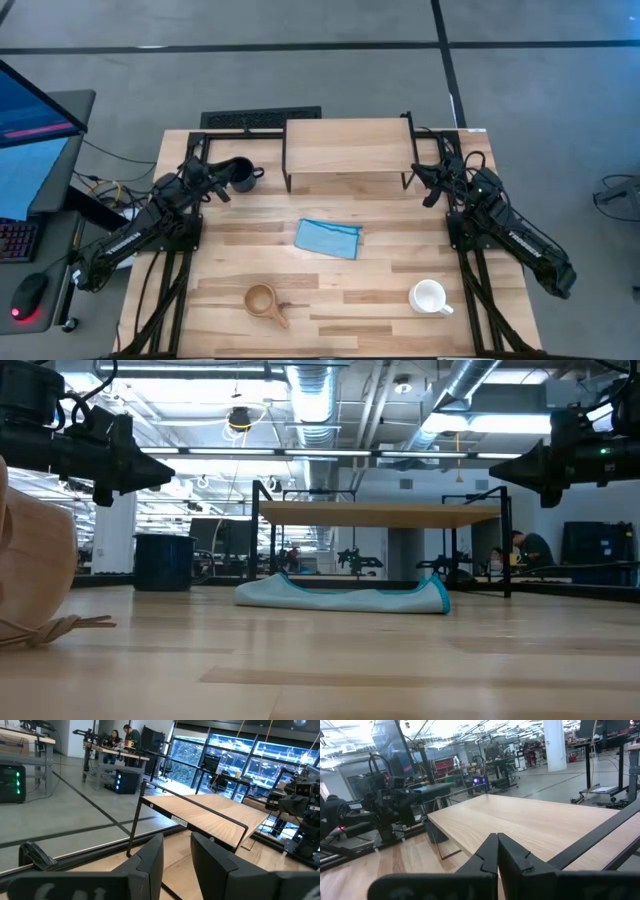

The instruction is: Stack small to large cups/mugs on shelf

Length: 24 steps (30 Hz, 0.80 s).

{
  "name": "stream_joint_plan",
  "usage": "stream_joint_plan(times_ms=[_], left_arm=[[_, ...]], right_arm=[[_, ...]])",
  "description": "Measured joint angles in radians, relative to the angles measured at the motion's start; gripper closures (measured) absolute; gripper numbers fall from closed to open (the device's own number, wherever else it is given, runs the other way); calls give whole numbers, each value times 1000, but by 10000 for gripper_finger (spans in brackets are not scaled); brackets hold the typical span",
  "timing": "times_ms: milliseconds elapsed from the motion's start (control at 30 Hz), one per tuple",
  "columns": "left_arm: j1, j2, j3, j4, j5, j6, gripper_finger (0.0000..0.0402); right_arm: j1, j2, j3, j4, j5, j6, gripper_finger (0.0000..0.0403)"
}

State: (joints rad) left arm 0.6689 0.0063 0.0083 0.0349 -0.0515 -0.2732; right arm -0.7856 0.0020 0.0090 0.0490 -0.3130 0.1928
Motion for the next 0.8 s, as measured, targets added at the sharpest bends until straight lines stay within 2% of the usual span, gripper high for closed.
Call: stream_joint_plan(times_ms=[800], left_arm=[[0,0,0,0,4,-16,312]], right_arm=[[0,0,0,0,0,0,375]])
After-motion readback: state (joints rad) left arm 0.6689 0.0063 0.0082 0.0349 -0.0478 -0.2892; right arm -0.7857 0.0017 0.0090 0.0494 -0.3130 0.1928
